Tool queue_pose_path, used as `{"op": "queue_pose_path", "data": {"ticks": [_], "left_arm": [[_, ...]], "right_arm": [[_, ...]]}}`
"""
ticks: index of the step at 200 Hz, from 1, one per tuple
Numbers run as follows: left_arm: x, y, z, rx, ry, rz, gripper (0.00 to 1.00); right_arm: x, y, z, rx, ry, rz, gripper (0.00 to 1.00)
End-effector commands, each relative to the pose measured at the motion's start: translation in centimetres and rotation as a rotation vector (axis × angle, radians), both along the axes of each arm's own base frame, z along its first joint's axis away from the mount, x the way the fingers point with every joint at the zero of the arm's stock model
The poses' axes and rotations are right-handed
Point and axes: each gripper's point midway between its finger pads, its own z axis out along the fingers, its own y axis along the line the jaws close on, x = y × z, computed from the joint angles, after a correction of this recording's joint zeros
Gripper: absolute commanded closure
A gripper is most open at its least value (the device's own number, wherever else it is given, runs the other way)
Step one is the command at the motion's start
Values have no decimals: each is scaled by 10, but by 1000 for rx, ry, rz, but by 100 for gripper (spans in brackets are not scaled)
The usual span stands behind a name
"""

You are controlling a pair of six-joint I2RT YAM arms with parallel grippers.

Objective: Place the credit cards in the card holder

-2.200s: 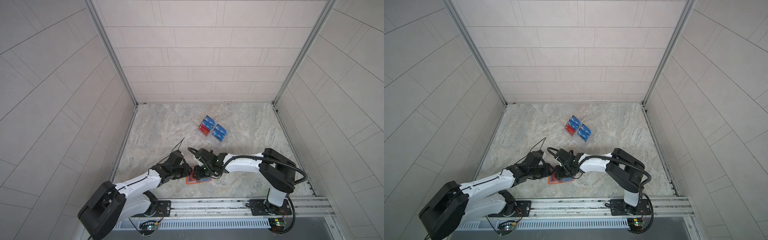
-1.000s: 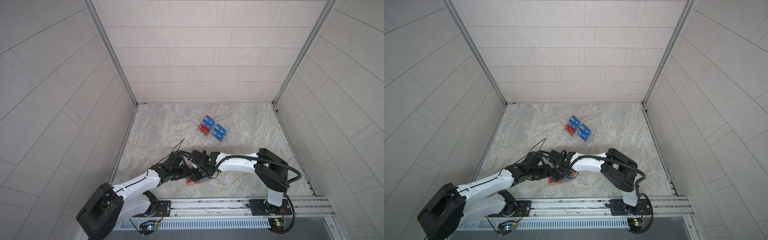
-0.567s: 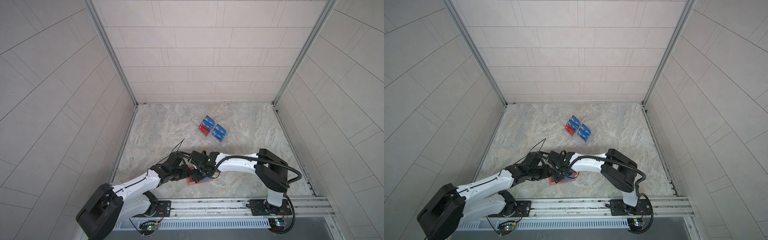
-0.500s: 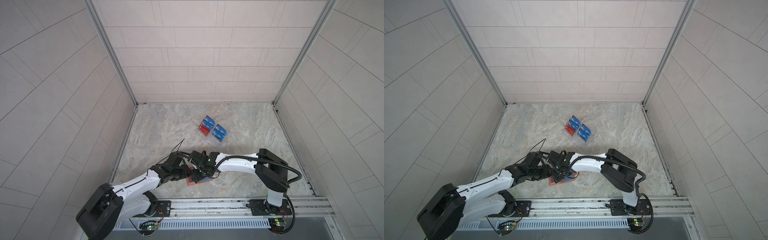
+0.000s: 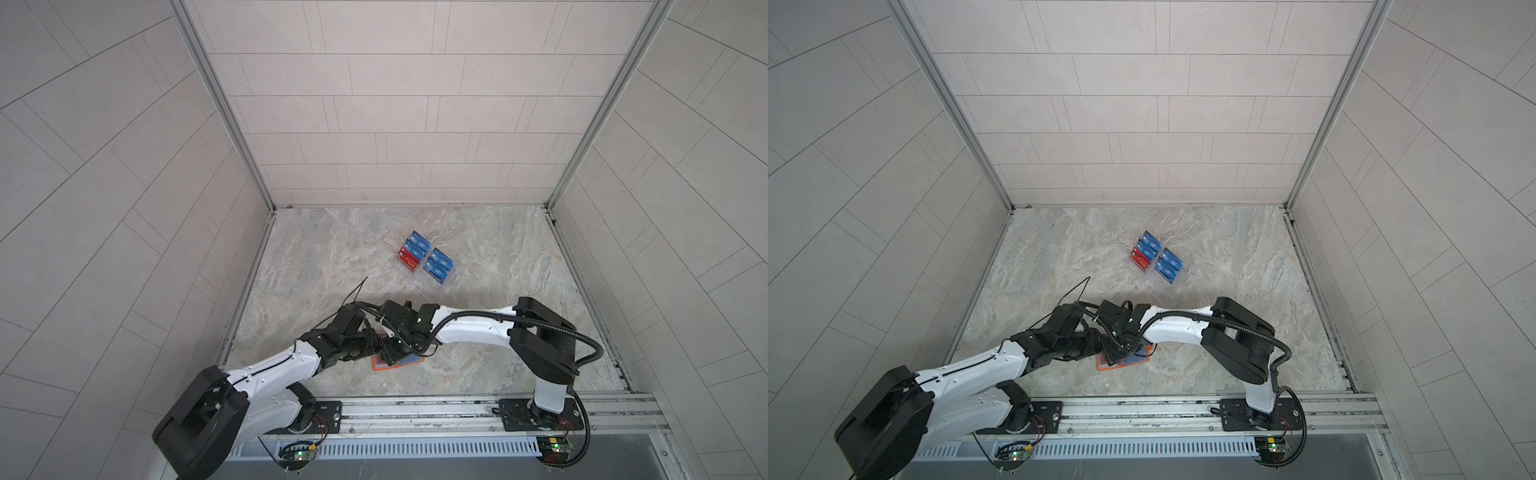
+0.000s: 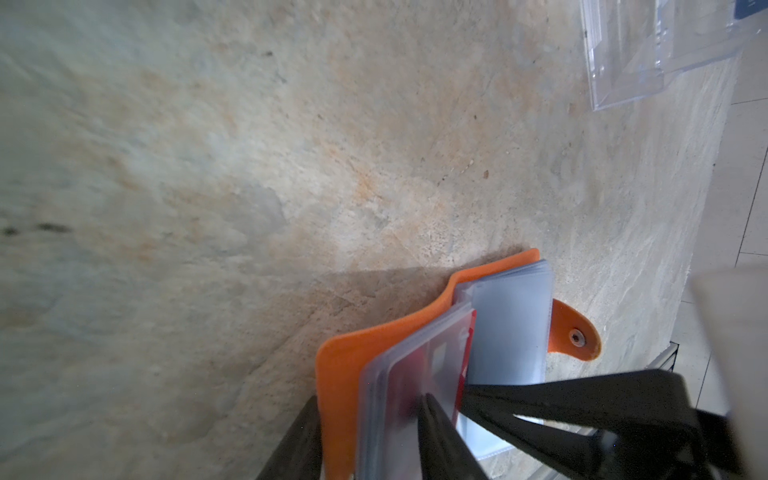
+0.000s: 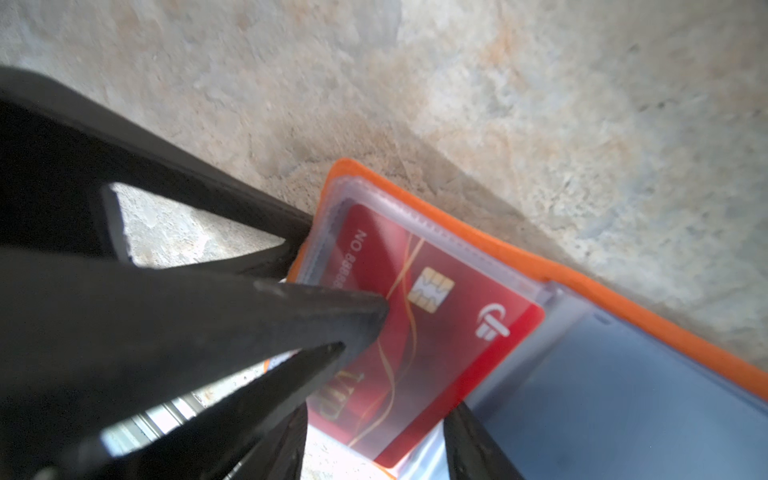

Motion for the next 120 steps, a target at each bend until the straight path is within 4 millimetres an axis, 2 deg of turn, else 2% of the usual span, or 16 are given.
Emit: {"op": "queue_pose_path", "data": {"ticks": [1, 64, 102, 120], "left_arm": [[-13, 5, -14, 19, 58, -9, 58], [-15, 9, -16, 31, 63, -4, 57], [-15, 9, -16, 34, 59, -3, 57], [-14, 10, -15, 39, 58, -3, 56]], "right_arm": [[-3, 14, 12, 80, 1, 2, 44], [-2, 29, 21, 212, 38, -43, 44], [0, 30, 26, 248, 38, -58, 44], [3, 23, 24, 225, 31, -72, 44]]}}
